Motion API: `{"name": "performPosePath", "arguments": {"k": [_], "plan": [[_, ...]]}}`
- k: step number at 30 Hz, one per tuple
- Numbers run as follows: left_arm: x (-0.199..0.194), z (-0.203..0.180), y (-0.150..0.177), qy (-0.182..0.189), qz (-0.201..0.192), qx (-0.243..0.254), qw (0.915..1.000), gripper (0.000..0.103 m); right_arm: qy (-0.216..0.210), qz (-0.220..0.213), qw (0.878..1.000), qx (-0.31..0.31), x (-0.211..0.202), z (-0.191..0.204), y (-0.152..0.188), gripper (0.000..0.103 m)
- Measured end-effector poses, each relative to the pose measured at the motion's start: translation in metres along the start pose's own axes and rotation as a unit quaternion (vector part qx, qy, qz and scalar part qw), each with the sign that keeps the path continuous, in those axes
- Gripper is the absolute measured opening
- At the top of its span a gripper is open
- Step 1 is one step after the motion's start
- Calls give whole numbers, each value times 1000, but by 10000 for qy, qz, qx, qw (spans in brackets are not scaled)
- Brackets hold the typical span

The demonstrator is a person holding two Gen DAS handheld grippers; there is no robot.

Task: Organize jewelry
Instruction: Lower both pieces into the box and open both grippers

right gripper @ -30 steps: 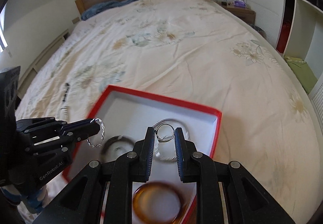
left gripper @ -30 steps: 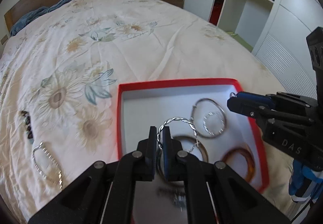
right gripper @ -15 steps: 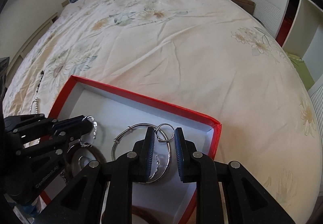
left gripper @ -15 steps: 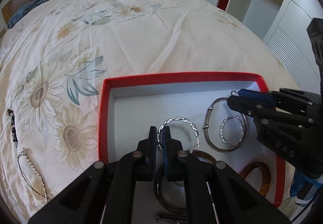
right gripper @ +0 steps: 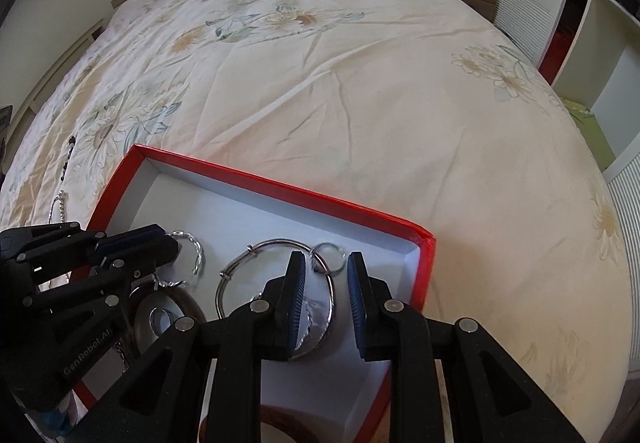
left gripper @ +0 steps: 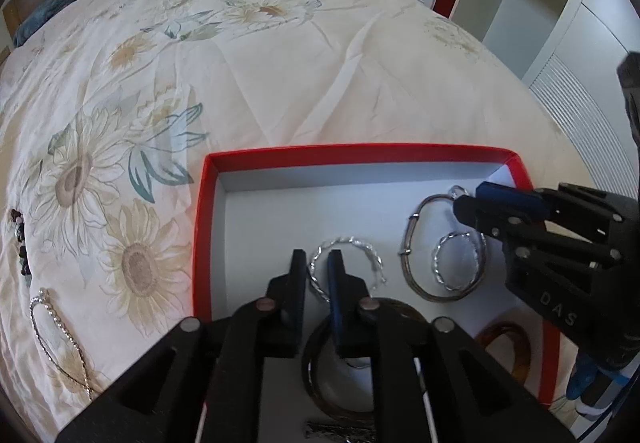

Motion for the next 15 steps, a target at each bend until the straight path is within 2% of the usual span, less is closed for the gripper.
{"name": "performPosePath", "arguments": {"k": [3,6,12,15], "plan": [[-7,-1,2,17,-33,-18,10000,19,7,-100,9999,34,-14,1,2,25],[-21,2,6,123,-101,-125,9998,19,49,-202,9998,2,-35,6,7,27],[-83,17,30,285,-508,-351,9977,20,-2,-462,9989,117,-82,23,26,30],[-117,28,53,171,-752,-361,9964,20,-62,-552,9984,47,-103,43,40,33]]}}
Point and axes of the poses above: each gripper's, at about its wrist camera, not at the fingertips, and x roughly the way its jaws point, z to its left, y to its underside, the point moved 4 cm from there along x, roughly the way its jaws point, and after that the axes turned 13 degrees about -y, right-handed, at the moved point
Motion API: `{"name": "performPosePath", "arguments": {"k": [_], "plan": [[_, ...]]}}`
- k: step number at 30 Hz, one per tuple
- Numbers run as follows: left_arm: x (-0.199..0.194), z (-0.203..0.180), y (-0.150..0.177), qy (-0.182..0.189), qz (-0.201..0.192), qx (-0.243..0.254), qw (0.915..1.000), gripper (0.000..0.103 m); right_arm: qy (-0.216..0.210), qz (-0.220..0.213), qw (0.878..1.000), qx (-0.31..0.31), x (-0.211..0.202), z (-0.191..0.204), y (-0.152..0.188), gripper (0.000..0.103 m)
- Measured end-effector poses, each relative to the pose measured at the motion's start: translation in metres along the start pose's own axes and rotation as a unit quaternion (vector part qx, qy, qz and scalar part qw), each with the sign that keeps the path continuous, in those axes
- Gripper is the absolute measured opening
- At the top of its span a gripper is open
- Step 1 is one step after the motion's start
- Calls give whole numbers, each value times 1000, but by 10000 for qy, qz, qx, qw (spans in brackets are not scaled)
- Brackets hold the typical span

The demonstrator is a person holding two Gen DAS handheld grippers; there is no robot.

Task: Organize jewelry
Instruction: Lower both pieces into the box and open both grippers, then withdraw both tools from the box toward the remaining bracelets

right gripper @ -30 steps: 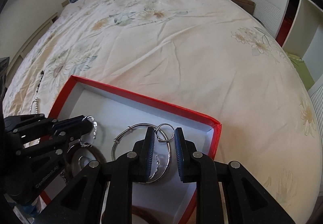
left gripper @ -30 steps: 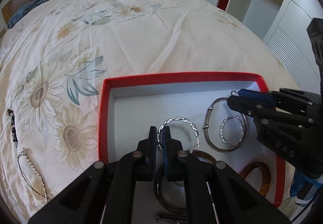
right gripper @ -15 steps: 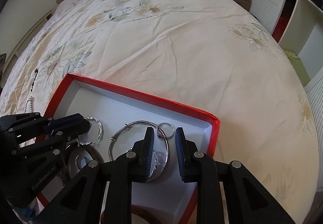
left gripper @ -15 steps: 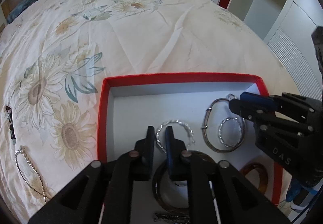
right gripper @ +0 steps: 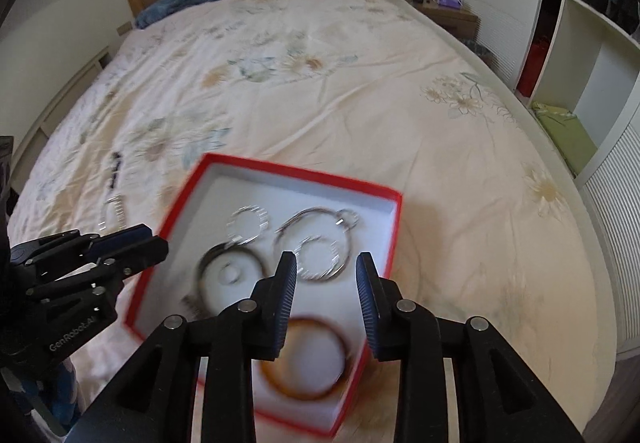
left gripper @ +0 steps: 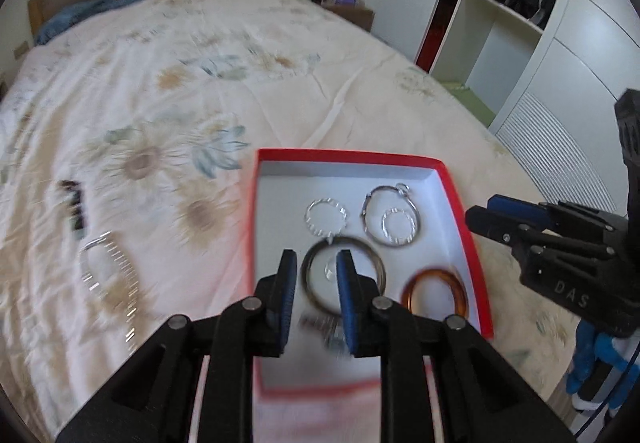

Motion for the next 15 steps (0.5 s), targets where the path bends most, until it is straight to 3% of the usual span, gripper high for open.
{"name": "performPosePath", "arguments": {"k": [15], "plan": [[-146,107,124,-687,-329,-498,9959,21,-474,-528,9957,-601,-104,139,77,37]]}}
Point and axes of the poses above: each gripper's, at about its wrist camera, not at the fingertips, and x roughly the way its jaws point, z to its left, y to its underside, the point moved 4 cm from there along x, roughly the way its jaws point, and after that the axes turned 13 degrees about -y, right-handed, at the moved point
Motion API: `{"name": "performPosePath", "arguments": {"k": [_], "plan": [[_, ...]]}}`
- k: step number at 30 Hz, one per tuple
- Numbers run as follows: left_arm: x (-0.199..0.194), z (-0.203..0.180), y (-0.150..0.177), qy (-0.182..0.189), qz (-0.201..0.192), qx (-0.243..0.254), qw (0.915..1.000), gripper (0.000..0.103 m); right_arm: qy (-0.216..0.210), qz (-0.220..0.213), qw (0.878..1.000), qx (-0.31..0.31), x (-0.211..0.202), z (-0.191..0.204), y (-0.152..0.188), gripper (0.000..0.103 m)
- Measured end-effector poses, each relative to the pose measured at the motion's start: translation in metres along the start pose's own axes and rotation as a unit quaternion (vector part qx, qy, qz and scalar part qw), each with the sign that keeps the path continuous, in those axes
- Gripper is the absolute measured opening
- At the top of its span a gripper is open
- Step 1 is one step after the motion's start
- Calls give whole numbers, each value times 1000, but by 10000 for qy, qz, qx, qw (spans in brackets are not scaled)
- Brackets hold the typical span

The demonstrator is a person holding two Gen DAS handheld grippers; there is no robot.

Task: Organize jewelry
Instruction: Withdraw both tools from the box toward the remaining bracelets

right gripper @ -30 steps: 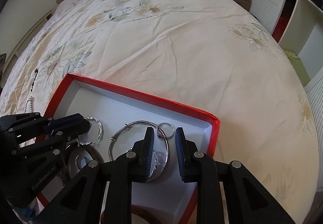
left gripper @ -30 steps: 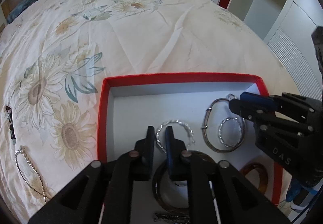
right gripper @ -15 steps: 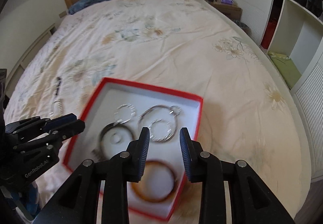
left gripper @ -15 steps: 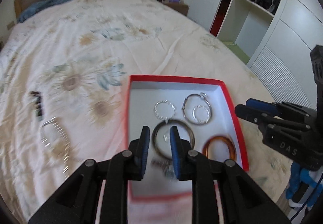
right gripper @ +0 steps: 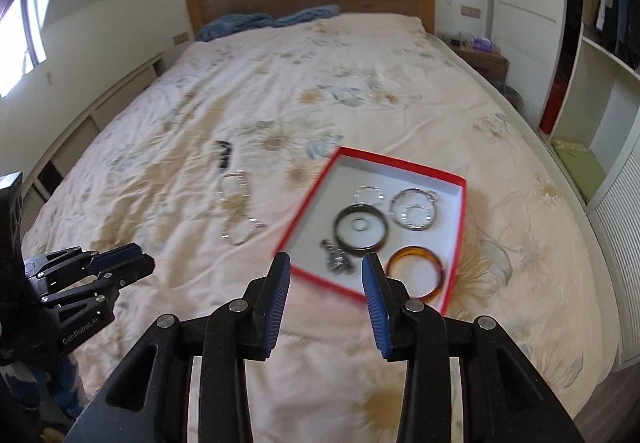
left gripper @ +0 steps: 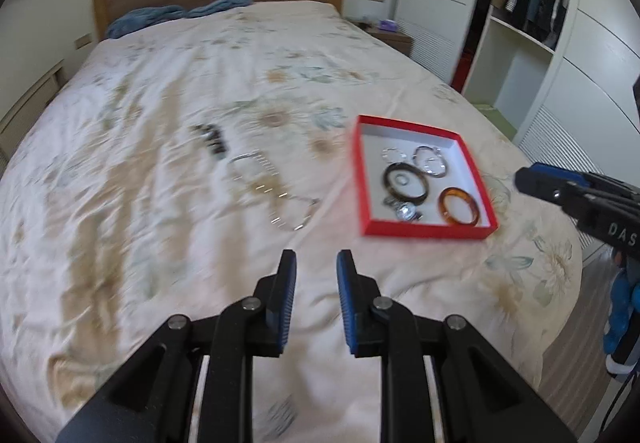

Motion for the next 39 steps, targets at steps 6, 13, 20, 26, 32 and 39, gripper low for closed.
{"name": "performPosePath", "arguments": {"k": [6,13,20,26,32,39], "plan": [[-54,48,21,-456,-460,-309,9974,34,-195,-208,9994,-190,-27,49,12,37],[-106,87,48,-983,-784,-686,9897,39,-405,-401,9974,-436,-46,109,29,37],[-145,110,67,-1244,-1145,-926,9812,50,-549,-504,9940,-803,-60,163,42,37],[-155,120,70,-1363,-1234,-967,9782,50,-657,-604,9908,-1019,-63,188,39,37],[-144,126,62,-1503,-1145,-1010,9768,50,-742,-519,9905,-1038,-46,189,33,37],[-104,126,49,-1526,-801,-914,9808,50,-785,-365,9923,-884,-14,175,20,37]]}}
Point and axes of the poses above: each gripper's, at about its wrist camera, not at the fingertips, and x roughly the way its jaws point, z to its left, y to its underside, the point moved 4 cm from there along x, roughly the way its jaws point, and after that the axes turned 13 degrees about -y, right-handed, at the moved point
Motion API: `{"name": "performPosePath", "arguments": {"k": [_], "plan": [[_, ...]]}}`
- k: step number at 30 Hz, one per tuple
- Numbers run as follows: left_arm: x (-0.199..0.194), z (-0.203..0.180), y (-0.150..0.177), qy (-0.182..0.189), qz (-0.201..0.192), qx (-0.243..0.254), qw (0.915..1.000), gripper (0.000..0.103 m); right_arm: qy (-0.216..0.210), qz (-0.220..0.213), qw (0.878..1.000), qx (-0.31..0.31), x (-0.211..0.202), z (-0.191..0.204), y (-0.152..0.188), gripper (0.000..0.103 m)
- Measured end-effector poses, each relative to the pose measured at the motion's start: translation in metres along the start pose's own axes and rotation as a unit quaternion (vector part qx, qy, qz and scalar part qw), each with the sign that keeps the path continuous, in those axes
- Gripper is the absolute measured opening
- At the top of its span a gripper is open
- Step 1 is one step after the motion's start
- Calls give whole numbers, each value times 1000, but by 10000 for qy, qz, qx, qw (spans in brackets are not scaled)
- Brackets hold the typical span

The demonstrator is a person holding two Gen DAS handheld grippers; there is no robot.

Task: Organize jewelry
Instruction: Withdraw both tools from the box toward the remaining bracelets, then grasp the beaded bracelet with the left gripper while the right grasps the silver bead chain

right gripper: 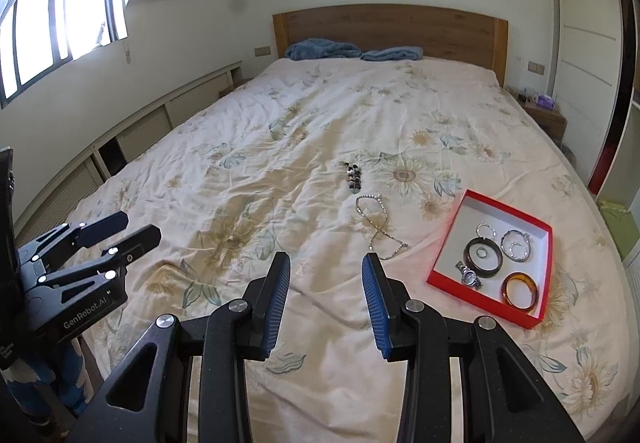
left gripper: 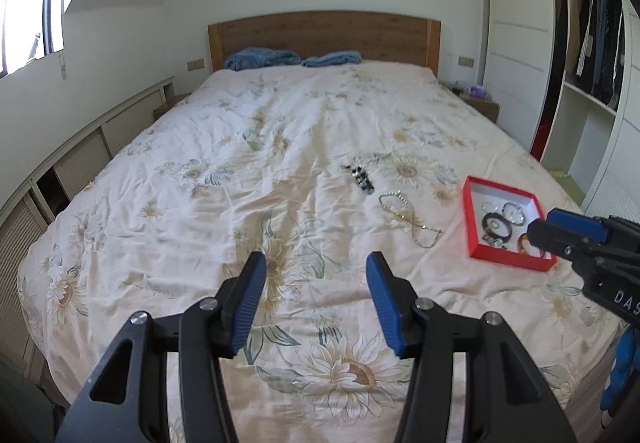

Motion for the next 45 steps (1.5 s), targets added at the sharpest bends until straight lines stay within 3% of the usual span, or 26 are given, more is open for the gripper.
{"name": "performPosePath", "arguments": {"k": [21,28,39,45], "plan": [[128,-31,7,-274,1081,332,9932,50,-205,578,9974,390,95,-61,-4,37],[181,-31,12,-77,1529,127,9881,50,-228,784,9954,498,135,-87,-13,37],[265,-29,-26,168,1728,-147,9847,50,-186,1005,9940,385,217,-136,-59,32],[303,-35,-40,348,1810,-275,9825,50,-187,1301,9897,558,270,-163,-59,28]]}}
Point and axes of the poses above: each gripper's, at about its wrist camera, not at the fingertips, and x roughly the way its jaws point, z to its left, y to its underside, the point moved 4 cm from there along x, roughly the way its jaws point, and after that the axes turned 13 degrees about -y, right-handed, at the moved point
